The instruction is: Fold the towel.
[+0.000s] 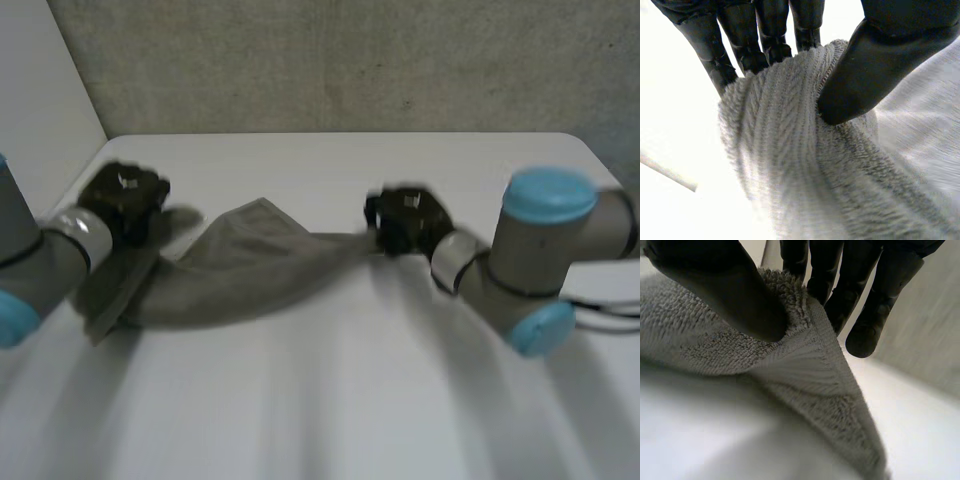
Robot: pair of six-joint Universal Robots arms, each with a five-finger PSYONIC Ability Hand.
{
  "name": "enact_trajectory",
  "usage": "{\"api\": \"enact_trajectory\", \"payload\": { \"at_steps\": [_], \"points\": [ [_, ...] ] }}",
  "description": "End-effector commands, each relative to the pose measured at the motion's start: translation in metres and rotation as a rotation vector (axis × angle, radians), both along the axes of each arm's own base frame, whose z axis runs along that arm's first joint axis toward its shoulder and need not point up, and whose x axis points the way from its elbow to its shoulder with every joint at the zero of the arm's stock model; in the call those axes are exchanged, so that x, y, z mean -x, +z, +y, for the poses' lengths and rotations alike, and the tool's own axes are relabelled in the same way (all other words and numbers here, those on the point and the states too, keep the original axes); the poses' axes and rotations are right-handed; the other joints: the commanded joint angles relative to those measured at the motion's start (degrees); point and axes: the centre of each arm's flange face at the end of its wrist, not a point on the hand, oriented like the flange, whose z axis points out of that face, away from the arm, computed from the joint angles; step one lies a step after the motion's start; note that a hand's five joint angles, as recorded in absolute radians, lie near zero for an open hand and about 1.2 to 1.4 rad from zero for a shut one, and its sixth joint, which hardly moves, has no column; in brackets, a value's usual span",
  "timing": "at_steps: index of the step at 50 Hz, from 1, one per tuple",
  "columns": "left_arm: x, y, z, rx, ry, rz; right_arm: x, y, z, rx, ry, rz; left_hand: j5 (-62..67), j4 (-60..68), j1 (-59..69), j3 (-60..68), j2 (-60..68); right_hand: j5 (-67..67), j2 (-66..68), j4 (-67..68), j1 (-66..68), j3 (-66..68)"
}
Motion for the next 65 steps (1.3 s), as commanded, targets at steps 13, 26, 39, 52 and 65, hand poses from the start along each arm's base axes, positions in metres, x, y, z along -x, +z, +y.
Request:
{"api": "enact_trajectory", "payload": {
  "at_steps": [13,26,39,52,65],
  "points": [
    [-0.004,0.234,-0.021,0.492,-0.060,0.653,0.002,0.248,-0.013,0.531,-0.047,-0.209,6.2,2.6,7.4,4.7,3.7,3.2,4.3,3.6,4.1,4.9],
    [-0.028,0.090,0.009,0.044,0.005,0.590,0.026,0.116,0.012,0.052,0.098,0.350,6.2,2.6,7.4,4.7,3.7,3.2,4.3,3.6,4.1,4.9],
    [-0.045,0.029,0.059,-0.143,-0.041,0.583,0.060,0.106,0.033,-0.086,0.161,0.325,6.2,2.6,7.4,4.7,3.7,3.2,4.3,3.6,4.1,4.9],
    [-0.043,0.131,0.114,0.112,-0.167,0.759,0.071,0.202,0.060,0.107,0.159,0.149,6.2,2.6,7.4,4.7,3.7,3.2,4.3,3.6,4.1,4.9],
    [-0.045,0.135,0.109,0.120,-0.184,0.851,0.074,0.224,0.047,0.137,0.197,0.117,6.2,2.6,7.4,4.7,3.7,3.2,4.3,3.6,4.1,4.9]
  ]
}}
